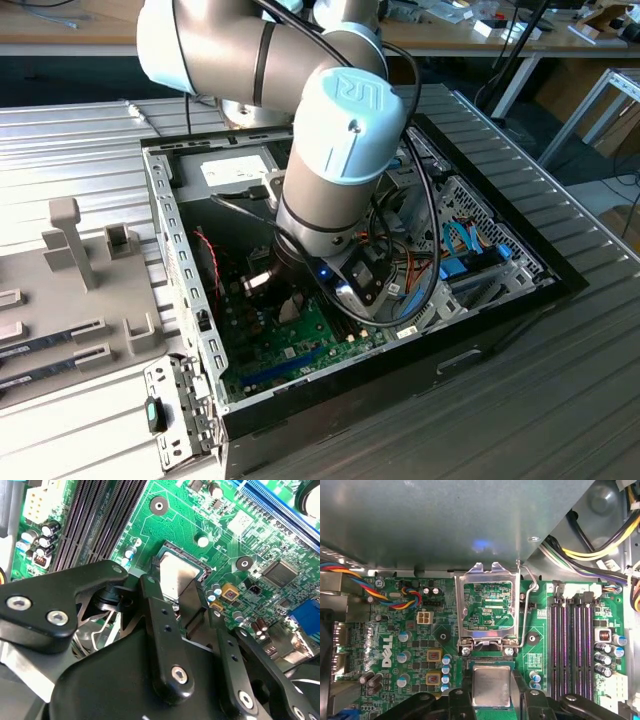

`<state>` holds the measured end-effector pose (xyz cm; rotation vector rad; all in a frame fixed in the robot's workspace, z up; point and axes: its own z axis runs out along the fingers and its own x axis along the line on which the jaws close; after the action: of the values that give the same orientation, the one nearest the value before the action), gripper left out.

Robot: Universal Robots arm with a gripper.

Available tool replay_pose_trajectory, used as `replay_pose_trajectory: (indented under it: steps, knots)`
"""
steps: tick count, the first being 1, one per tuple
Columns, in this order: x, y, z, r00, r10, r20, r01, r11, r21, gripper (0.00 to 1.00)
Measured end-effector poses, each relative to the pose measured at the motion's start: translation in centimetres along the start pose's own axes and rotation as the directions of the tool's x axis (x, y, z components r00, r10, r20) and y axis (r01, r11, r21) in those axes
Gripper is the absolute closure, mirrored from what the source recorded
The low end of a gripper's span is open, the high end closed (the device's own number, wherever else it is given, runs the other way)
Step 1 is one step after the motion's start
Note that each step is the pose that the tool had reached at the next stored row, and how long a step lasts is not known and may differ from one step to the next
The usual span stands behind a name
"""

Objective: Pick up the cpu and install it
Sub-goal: 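Place the cpu into insertion slot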

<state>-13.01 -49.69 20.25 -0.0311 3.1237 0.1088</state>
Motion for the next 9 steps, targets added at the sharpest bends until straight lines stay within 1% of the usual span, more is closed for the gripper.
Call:
replay_pose_trajectory:
  steps: [3,6,7,8,9]
  knots:
    - [0.04,-0.01,-0.16,1.0,0.0,-0.0002,0.0,1.0,0.0005,0.6]
    - [0.34,-0.01,-0.18,1.0,0.0,-0.0002,0.0,1.0,0.0001,0.6]
    - [0.41,-0.01,-0.17,1.0,0.0,-0.0001,0.0,1.0,-0.0027,0.6]
    - [0.49,-0.01,-0.17,1.0,0.0,0.0001,0.0,1.0,-0.0077,0.6]
    - [0.57,-0.01,-0.17,1.0,0.0,0.0001,0.0,0.9998,-0.0193,0.6]
